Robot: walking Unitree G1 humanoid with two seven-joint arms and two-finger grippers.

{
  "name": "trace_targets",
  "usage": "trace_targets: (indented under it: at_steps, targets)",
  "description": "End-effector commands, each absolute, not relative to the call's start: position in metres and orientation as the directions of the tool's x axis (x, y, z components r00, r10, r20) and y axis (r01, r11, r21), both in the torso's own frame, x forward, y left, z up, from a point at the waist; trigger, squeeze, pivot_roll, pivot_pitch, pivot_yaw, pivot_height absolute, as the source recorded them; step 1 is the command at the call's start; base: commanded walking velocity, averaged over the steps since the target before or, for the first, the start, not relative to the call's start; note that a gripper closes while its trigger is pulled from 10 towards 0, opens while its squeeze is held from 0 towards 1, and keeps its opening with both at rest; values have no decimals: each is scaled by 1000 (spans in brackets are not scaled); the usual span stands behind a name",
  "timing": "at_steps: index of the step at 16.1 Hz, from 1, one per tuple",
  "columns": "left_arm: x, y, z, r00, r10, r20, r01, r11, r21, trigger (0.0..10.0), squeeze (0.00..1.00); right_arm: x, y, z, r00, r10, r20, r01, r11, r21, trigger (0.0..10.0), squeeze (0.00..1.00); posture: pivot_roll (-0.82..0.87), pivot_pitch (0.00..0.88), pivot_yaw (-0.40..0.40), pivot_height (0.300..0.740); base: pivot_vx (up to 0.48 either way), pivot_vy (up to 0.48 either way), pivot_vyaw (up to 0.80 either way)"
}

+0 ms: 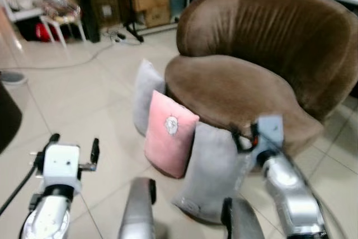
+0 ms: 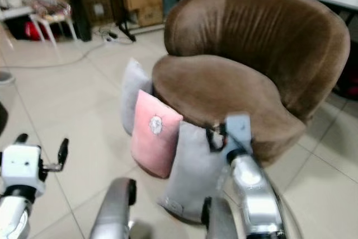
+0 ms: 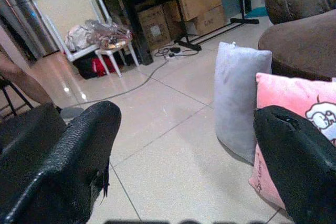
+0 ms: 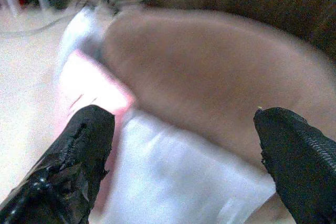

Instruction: Move the pillow to the sofa from floor

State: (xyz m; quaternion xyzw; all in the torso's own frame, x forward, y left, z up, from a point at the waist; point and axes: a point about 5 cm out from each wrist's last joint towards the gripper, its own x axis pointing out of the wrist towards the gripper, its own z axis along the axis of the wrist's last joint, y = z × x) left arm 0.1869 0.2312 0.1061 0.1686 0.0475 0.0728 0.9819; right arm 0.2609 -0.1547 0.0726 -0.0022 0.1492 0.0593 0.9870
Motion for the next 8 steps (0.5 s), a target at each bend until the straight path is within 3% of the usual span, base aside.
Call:
trace_targets:
  at_steps: [1,6,8]
  targets:
    - [193,226,115,990,142,-21,-127,936,329,10000,0,267,-163,89,963,111,-246,-108,994,24,10000,792,21,0,-60,547,0,0,0]
    - [188,223,113,990,137,-21,-125,947,295,10000,0,273,-161,89,956,144,-256,-156,987,-28,10000,792,35,0,-96,547,57,0,0]
    - [188,221,113,991,130,-24,-117,948,298,10000,0,274,-158,89,951,153,-268,-165,986,-22,10000,851,41,0,-102,547,292,0,694]
